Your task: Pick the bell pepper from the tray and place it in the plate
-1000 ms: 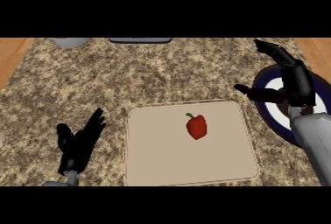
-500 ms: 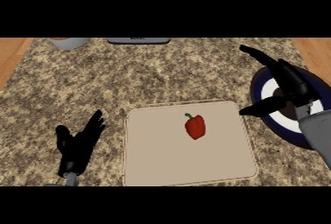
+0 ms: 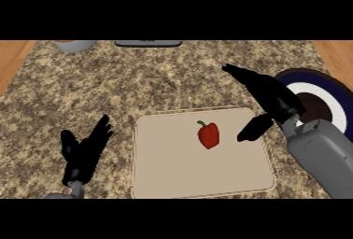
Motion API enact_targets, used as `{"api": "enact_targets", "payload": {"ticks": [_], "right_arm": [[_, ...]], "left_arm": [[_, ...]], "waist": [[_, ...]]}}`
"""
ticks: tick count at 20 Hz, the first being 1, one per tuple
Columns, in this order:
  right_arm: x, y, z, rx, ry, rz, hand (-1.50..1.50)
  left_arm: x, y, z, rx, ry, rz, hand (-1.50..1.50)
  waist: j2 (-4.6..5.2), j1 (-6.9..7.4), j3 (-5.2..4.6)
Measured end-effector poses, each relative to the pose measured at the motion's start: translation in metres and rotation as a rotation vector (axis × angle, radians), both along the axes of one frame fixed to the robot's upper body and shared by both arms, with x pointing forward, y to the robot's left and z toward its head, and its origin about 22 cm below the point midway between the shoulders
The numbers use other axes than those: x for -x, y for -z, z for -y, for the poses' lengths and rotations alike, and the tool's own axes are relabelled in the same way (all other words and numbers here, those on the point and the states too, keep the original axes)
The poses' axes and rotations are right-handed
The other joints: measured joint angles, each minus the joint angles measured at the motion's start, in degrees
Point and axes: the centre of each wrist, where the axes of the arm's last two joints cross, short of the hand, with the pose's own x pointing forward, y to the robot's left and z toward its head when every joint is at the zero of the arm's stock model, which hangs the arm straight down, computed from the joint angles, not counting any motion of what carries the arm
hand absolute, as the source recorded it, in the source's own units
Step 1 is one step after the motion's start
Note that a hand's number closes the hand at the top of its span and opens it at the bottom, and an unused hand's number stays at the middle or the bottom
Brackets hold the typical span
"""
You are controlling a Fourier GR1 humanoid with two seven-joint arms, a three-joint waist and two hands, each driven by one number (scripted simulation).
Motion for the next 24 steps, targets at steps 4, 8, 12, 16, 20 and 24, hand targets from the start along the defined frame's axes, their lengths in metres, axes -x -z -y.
{"api": "enact_targets", "payload": {"ticks": [4, 8, 12, 16, 20, 24], "right_arm": [[0.011, 0.015, -0.027, 0.046, 0.013, -0.015, -1.50], [0.016, 0.028, -0.040, 0.103, 0.035, -0.043, -1.50], [0.024, 0.043, -0.050, 0.122, 0.032, -0.093, -1.50], [0.025, 0.055, -0.057, 0.123, 0.027, -0.128, -1.50], [0.030, 0.063, -0.065, 0.122, 0.027, -0.129, -1.50], [0.032, 0.073, -0.066, 0.174, 0.046, -0.115, -1.50]], "left_arm": [[0.002, -0.002, -0.001, 0.003, 0.000, 0.002, 0.00], [0.000, -0.004, -0.003, -0.002, -0.002, 0.003, 0.00], [0.003, 0.002, -0.002, 0.001, -0.003, 0.003, 0.00], [0.002, -0.001, -0.002, -0.001, 0.002, 0.005, 0.00], [0.002, -0.003, -0.002, -0.004, 0.000, 0.001, 0.00], [0.001, -0.005, 0.000, -0.003, -0.001, 0.002, 0.00]], "waist": [[0.05, 0.03, 0.04], [0.08, 0.03, 0.04], [0.10, -0.01, 0.05], [0.12, 0.02, 0.06], [0.11, -0.01, 0.06], [0.11, 0.00, 0.06]]}}
